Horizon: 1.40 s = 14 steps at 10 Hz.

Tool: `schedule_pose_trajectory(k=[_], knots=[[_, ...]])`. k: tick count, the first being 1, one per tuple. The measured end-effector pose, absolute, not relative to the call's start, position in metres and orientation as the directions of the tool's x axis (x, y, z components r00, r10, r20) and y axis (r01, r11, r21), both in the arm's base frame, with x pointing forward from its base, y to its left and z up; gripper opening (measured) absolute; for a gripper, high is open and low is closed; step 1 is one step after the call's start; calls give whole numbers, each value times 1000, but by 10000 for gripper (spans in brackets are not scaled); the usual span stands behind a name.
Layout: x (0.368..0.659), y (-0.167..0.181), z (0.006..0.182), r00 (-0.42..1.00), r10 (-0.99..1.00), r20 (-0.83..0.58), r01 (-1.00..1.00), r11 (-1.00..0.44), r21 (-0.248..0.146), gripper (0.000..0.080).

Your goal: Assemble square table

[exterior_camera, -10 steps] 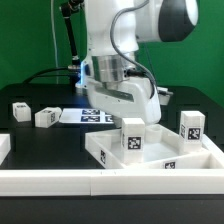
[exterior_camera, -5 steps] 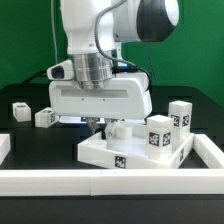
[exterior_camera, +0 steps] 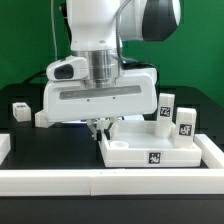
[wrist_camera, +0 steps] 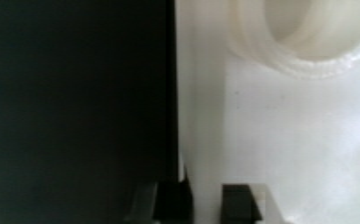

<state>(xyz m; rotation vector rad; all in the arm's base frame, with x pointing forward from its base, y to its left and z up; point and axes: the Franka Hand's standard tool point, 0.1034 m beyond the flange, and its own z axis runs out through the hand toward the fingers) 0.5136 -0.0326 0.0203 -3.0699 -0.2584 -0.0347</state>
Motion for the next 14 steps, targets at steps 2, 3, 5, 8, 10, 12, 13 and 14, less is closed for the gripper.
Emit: schedule_pose_trajectory(k=[2,3,5,8,10,12,13,14], knots=[[513,-34,20,963,269,31,271,-961,-53,62],[514,-36,20,935,353,31,354,-934,-45,62],[530,-42,23,796,604,35,605,-797,1,62],[533,-45,20,625,780,20,780,-626,25,60],[533,-48,20,529,849,4,848,-529,31,60],[551,-46,27,307,951,-28,952,-306,28,60],[567,-40,31,233,972,-26,971,-232,53,60],[575,-35,33,137,990,-34,989,-134,69,60]])
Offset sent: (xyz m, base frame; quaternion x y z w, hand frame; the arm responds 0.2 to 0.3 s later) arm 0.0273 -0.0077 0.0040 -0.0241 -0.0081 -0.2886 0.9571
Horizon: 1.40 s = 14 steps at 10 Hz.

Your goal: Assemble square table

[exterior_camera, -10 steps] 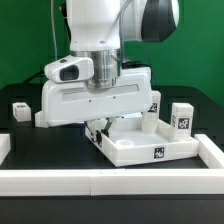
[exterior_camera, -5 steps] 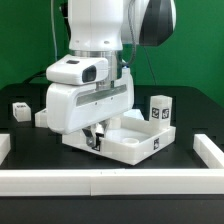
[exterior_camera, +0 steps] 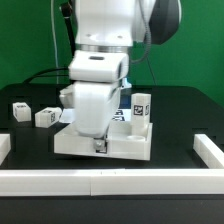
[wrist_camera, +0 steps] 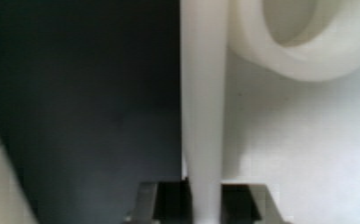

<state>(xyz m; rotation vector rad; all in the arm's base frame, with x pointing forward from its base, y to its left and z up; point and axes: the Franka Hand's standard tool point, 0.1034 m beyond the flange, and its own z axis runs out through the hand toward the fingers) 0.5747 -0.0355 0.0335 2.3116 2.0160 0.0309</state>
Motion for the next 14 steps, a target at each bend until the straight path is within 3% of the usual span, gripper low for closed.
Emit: schedule_pose_trajectory(k=[3,5,7,9,14], knots=[[570,-43,31,74,996,-49,996,-71,58,60],[575,-26,27,75,996,-43,996,-73,60,60],[604,13,26,83,996,-23,993,-81,91,60],[619,30,26,49,999,-8,987,-47,151,61],[619,30,25,53,999,-7,988,-51,148,64]])
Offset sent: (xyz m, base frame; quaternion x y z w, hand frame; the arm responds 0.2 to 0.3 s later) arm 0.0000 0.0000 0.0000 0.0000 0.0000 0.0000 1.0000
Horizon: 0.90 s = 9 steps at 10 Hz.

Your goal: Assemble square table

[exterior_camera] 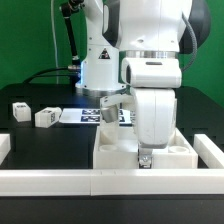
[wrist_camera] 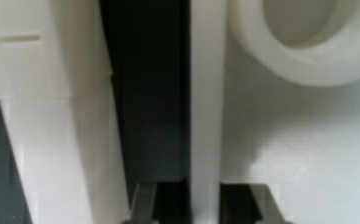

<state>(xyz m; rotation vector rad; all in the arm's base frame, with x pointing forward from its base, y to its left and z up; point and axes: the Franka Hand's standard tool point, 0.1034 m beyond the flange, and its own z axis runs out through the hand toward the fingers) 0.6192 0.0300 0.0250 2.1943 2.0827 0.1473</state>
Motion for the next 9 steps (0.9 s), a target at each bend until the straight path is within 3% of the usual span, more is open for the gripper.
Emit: schedule_pose_trajectory(k=[4,9], knots=[[636,59,29,24,1000,15,985,-27,170,64],[638,61,28,11,1000,6,985,-12,174,64]])
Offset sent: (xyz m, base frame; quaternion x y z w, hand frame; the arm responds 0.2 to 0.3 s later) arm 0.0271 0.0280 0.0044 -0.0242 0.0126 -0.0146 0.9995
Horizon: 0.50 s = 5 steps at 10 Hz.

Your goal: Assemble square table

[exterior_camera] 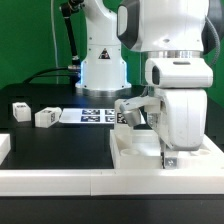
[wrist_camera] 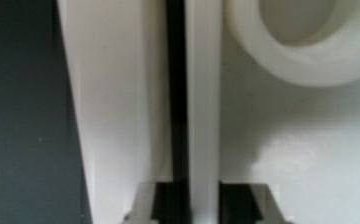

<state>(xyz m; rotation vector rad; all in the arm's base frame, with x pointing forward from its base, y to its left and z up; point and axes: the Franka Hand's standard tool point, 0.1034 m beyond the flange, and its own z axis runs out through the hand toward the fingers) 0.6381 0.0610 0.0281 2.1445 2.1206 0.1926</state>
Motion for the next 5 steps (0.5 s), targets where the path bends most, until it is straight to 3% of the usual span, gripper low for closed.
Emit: schedule_pose_trajectory(k=[3,4,5], knots=[[638,60,28,13,1000,6,985,-14,174,67],[635,60,27,13,1000,5,986,-13,165,305],[630,60,27,12,1000,3,989,-12,146,305]])
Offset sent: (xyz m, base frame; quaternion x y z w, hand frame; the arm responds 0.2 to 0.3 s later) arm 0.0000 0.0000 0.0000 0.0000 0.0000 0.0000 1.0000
